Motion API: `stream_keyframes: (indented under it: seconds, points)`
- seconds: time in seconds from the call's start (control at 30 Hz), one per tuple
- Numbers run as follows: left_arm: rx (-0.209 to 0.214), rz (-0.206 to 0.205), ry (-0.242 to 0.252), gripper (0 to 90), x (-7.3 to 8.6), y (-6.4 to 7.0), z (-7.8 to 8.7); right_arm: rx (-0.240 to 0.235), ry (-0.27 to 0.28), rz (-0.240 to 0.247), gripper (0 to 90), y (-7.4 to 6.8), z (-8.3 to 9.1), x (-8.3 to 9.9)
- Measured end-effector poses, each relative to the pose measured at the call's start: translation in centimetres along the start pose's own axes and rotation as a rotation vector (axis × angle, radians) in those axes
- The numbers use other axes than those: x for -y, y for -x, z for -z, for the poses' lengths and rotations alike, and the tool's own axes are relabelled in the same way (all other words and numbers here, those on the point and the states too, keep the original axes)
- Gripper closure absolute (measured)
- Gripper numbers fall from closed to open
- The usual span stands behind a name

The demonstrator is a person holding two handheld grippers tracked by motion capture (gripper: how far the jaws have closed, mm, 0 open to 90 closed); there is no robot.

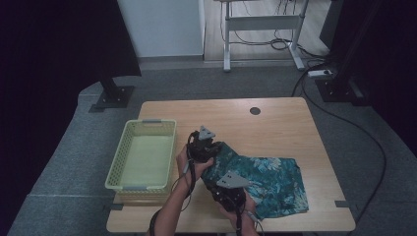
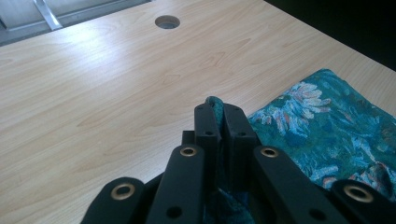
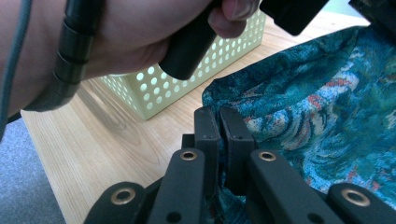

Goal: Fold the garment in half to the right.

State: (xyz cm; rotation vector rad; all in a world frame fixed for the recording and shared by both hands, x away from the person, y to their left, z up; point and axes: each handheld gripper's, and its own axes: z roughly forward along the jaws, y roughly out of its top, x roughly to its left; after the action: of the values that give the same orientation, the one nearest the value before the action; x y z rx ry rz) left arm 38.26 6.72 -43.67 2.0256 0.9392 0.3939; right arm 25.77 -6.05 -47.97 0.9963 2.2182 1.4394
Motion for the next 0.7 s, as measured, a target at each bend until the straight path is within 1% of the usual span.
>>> stream_keyframes:
  seconds: [0.13,0.27,0.37,0.5,0.6,0.7]
  points:
    - [-0.003,0.008,-0.002,86.3,0.2,-0.3,0.2,-0.005,-0.003,-0.010,85.7,0.0,-0.1,0.2]
    - [-0.006,0.011,0.008,86.4,-0.3,-0.6,0.9,-0.006,0.008,-0.006,85.6,-0.1,0.1,-0.4]
    - [-0.012,0.001,0.017,86.4,-1.0,-0.5,1.6,-0.007,0.026,-0.002,85.6,-0.2,0.6,-1.2]
    - [-0.016,-0.016,0.025,86.4,-1.6,-0.1,2.4,-0.010,0.046,0.003,85.6,-0.5,1.1,-2.1]
    - [-0.018,-0.023,0.023,86.4,-1.6,0.0,2.5,-0.013,0.051,0.007,85.6,-0.7,1.3,-2.3]
    - [-0.018,-0.020,0.021,86.4,-1.4,-0.1,2.5,-0.018,0.048,0.001,85.6,-0.7,1.2,-2.1]
